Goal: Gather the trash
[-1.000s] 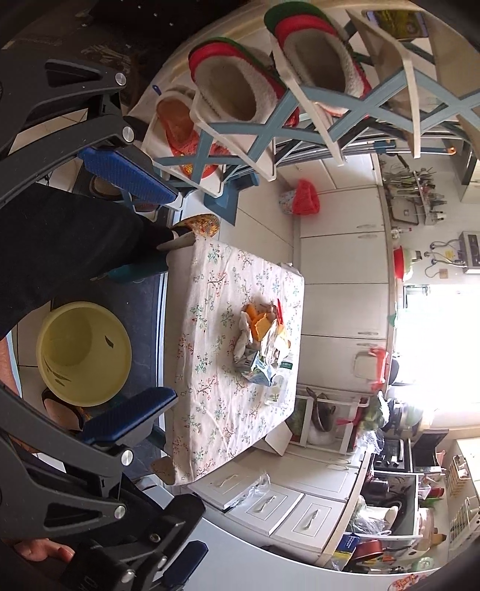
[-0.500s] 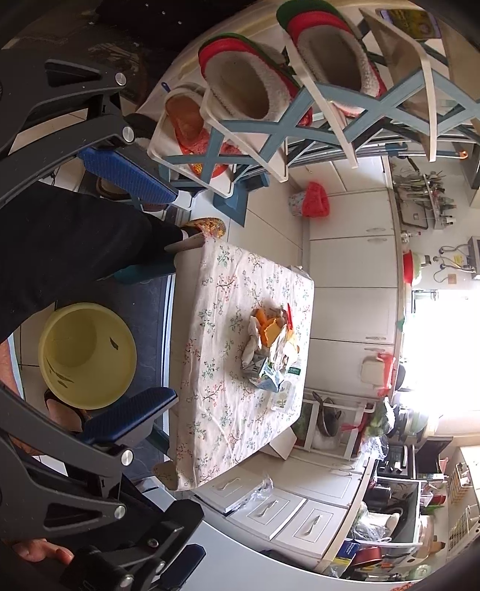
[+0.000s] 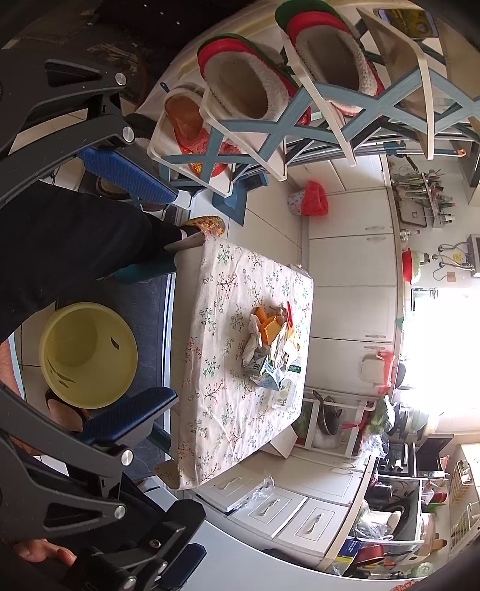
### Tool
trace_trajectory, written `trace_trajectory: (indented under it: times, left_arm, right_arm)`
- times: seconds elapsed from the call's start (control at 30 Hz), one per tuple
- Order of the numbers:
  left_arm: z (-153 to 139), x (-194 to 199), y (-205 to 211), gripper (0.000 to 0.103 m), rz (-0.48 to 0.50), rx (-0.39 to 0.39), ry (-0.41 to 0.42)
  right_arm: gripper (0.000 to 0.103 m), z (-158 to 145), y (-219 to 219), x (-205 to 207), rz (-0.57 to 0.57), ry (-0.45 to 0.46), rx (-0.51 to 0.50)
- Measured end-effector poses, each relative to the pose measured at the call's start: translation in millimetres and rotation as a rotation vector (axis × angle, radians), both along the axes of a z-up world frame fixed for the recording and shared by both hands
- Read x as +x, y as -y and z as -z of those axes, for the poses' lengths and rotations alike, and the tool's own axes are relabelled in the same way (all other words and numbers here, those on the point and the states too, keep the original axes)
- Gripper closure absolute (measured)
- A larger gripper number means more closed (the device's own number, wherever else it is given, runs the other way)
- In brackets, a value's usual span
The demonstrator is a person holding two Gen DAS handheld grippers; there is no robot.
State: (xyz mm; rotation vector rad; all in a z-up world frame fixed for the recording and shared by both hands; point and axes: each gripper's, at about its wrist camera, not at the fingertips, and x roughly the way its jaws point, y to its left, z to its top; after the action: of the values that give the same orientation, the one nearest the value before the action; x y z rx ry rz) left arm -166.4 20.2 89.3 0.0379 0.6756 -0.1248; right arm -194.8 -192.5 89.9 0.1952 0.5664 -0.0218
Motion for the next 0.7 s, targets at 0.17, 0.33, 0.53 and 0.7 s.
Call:
trace_trajectory:
  times: [0.17,0.33,0.53,0.7]
  left_arm:
    - [0,-1,1,0.008,0.000,0.002,0.002]
    - [1,-1,4,0.008,0.002,0.008,-0.008]
    - [6,6,8,0.008,0.004,0.016,-0.033]
    - [13,15,12,0.008,0.006,0.023,-0.057]
  right_arm:
    - [0.006,0,0,-1,-0.002,0.001,0.004]
    - [0.006,0,1,1,-0.004,-0.007,0.013]
    - [0.006,6,4,8,-0.006,-0.031,0.026]
    - [0.006,12,8,16,-0.010,-0.052,0.036]
